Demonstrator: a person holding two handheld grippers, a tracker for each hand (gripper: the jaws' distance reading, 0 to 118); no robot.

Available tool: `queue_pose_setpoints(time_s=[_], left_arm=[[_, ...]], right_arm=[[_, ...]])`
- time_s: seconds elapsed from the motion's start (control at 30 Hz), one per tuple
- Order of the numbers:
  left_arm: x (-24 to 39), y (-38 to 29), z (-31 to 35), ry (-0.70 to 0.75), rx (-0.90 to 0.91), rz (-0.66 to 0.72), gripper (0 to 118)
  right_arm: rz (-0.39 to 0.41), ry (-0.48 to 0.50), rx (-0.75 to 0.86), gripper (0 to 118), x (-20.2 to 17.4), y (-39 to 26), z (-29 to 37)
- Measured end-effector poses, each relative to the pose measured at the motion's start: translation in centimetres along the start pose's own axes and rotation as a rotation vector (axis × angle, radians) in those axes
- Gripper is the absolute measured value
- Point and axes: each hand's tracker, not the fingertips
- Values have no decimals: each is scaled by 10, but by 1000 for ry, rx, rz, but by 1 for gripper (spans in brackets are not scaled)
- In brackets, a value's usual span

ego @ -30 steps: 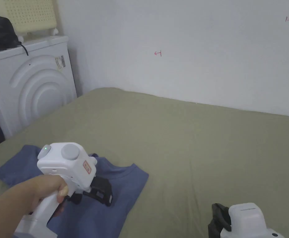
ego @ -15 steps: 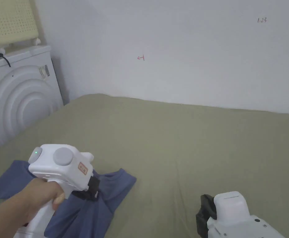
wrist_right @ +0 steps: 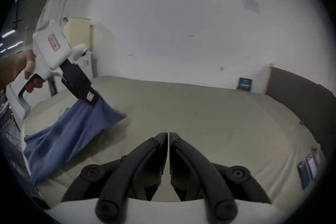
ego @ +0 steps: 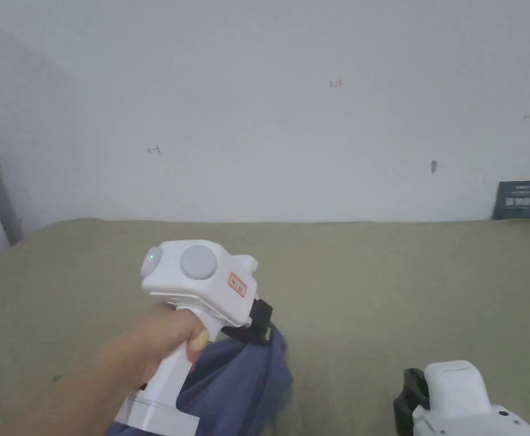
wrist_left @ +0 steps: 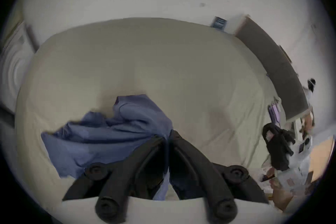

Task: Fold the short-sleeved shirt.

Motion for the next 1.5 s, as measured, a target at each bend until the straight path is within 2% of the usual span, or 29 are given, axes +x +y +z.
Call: queue_pose_setpoints(time_s=[0.17,0.33,0.47,0.53,0.63,0.67,0.73,0.77,0.83,0.87,1.07,1.13,1.17,1.2,1.27,1.3,1.37,1.5], left_arm=[[127,32,-49,-162,-19,-171,4],[240,22,-93,-325,-85,-312,4],[299,-3,-118,-435,-159,-374,4],[314,-10,-135,-430,-189,-412,4],[312,-20,-152,-393,-197,-388,6],[304,-20,-155,-391,-175,-362,16],[286,-17,-152,-372,-140,-275,95],[275,-15,-146,-363,-129,-234,114],[240,-7,-115,-398,-82,-157,106],[222,-7,-100,-388,-49,-131,106],[87,-64,17,-127,246,-20,90],[43,-100,46,2,321,40,65],[27,-116,54,83,330,58,41],[7,-133,60,142,352,100,8],[-28,-159,69,131,303,147,0],[-46,-169,71,95,266,177,0],[-67,-189,72,130,239,242,0],[-85,-198,66,106,198,280,0]], right_arm=[[-11,-172,-34,9,86,-17,38],[-57,-350,-84,9,162,-38,74],[-88,-440,-117,9,197,-51,88],[-111,-457,-122,9,207,-54,94],[-126,-457,-115,9,209,-55,101],[-125,-454,-114,9,208,-54,102],[-121,-451,-105,9,204,-50,101],[-124,-442,-101,9,203,-47,101],[-125,-422,-90,9,197,-40,99],[-120,-413,-83,9,193,-36,98],[-79,-317,-52,9,165,-10,88],[-80,-288,-46,9,155,-4,85],[-86,-273,-47,9,150,-2,83],[-84,-269,-49,9,145,-1,81],[-79,-250,-56,9,137,-1,76],[-77,-245,-60,9,132,-2,74],[-64,-241,-70,9,123,-2,72],[-55,-222,-70,9,112,-1,70]])
